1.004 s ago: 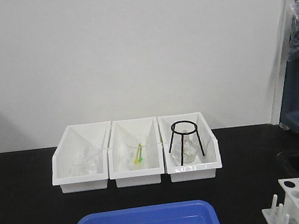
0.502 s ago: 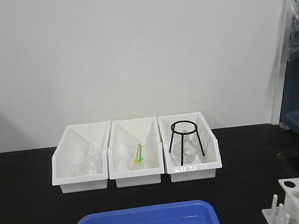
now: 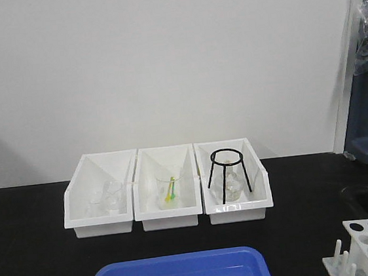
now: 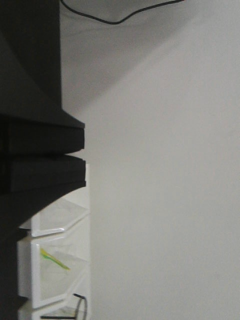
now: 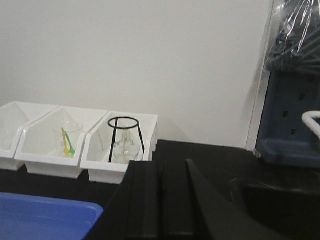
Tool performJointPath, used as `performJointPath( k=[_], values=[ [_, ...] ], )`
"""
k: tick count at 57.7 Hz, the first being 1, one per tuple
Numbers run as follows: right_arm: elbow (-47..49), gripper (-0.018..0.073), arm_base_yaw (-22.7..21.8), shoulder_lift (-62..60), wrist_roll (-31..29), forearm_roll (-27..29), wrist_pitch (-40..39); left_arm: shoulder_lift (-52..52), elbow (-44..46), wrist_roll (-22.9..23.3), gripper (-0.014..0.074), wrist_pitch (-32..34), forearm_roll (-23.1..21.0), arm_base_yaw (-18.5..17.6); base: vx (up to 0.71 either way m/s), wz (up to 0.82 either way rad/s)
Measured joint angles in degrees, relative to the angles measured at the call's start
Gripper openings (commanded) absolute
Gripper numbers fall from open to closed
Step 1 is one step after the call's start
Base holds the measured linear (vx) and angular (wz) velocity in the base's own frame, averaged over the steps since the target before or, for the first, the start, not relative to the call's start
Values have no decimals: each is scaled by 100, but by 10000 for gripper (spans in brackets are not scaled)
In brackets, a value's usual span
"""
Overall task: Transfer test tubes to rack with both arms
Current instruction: 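Lower the left gripper around the glass test tube in the beaker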
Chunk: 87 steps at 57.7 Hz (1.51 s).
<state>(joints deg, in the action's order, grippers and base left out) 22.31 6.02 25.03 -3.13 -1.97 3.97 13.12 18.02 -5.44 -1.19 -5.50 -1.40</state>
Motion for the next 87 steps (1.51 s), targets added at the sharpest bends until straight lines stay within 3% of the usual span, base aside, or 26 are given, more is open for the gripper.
performJointPath(
  k=[8, 21, 30, 40, 46, 52, 69, 78, 87],
  values=[
    [0, 153, 0, 427, 11, 0, -121, 443, -6, -349, 150, -239, 11, 0, 0, 0],
    [0, 335, 0, 783, 16, 0, -150, 1000, -6, -1130, 398, -542, 16, 0, 0, 0],
    [0, 396, 0, 828, 37, 0, -165, 1298, -6, -1232, 498, -713, 16, 0, 0, 0],
    [0, 398, 0, 828, 43, 0, -189, 1731, -17, -1296, 506, -736, 16, 0, 0, 0],
    [0, 398, 0, 828, 85, 0, -194, 2163, -133, -1649, 506, -597, 16, 0, 0, 0],
    [0, 398, 0, 828, 85, 0, -194, 2611, -334, -1941, 506, -156, 16, 0, 0, 0],
    [0, 398, 0, 828, 99, 0, -194, 3659, -466, -1996, 506, 1128, 16, -14, 0, 0],
    [0, 398, 0, 828, 99, 0, -194, 4250, -471, -1983, 506, 1485, 88, -261, 0, 0],
    [0, 398, 0, 828, 99, 0, -74, 4829, -471, -1983, 506, 2261, 269, -391, 0, 0]
  ],
)
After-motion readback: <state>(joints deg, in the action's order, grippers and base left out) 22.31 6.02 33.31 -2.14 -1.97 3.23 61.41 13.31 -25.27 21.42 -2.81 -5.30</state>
